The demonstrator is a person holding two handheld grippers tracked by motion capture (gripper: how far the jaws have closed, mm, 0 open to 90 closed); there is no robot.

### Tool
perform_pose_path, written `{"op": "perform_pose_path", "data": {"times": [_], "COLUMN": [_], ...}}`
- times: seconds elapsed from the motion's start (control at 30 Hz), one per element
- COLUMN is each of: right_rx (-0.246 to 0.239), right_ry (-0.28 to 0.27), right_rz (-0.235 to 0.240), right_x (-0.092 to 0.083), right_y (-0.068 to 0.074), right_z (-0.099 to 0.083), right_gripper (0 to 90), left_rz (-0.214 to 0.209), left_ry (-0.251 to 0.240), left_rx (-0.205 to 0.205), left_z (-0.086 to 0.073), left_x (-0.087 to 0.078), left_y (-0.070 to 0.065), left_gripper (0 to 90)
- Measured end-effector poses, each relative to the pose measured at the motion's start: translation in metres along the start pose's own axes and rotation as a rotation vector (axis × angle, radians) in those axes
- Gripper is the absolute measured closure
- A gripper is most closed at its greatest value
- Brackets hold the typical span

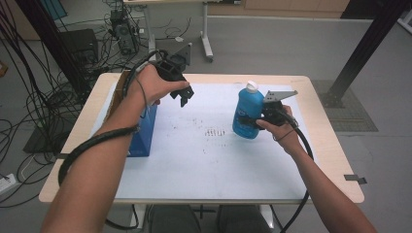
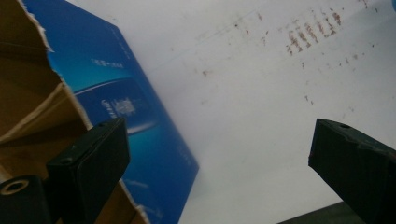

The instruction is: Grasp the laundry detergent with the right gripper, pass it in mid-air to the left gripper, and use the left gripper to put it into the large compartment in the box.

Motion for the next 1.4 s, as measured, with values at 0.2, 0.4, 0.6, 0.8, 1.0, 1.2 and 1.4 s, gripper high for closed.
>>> {"op": "perform_pose_path", "data": {"times": [0.2, 0.4, 0.6, 0.8, 1.0, 1.2, 1.4], "right_rx": [-0.039, -0.073, -0.107, -0.146, -0.178, -0.209, -0.221], "right_ry": [0.031, 0.062, 0.081, 0.096, 0.095, 0.124, 0.118], "right_rz": [0.068, 0.147, 0.203, 0.240, 0.289, 0.323, 0.353], "right_x": [0.013, 0.032, 0.049, 0.063, 0.080, 0.098, 0.109], "right_y": [0.016, 0.030, 0.044, 0.055, 0.067, 0.078, 0.089], "right_z": [0.029, 0.053, 0.068, 0.077, 0.084, 0.079, 0.078], "right_gripper": [44.2, 44.2, 44.1, 44.1, 44.0, 44.0, 44.0], "left_rz": [0.002, 0.021, 0.036, 0.010, -0.011, -0.029, -0.039], "left_ry": [-0.005, -0.026, -0.044, -0.070, -0.073, -0.071, -0.054], "left_rx": [0.085, 0.211, 0.314, 0.447, 0.515, 0.561, 0.596], "left_z": [-0.005, -0.009, -0.006, -0.004, -0.004, -0.003, 0.000], "left_x": [-0.023, -0.044, -0.064, -0.079, -0.078, -0.072, -0.068], "left_y": [0.008, 0.013, 0.015, 0.009, 0.003, 0.000, -0.004], "left_gripper": [5.8, 5.8, 5.8, 5.8, 5.9, 5.9, 6.1]}}
Point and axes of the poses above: each handheld gripper's, and its own axes: x roughly forward along the jaws, z roughly out of its top, y roughly to its left, the point moved 3 cm from there along x, roughly forward along the jaws, and after that the axes turned 8 degrees about x, right-handed, at the moved point
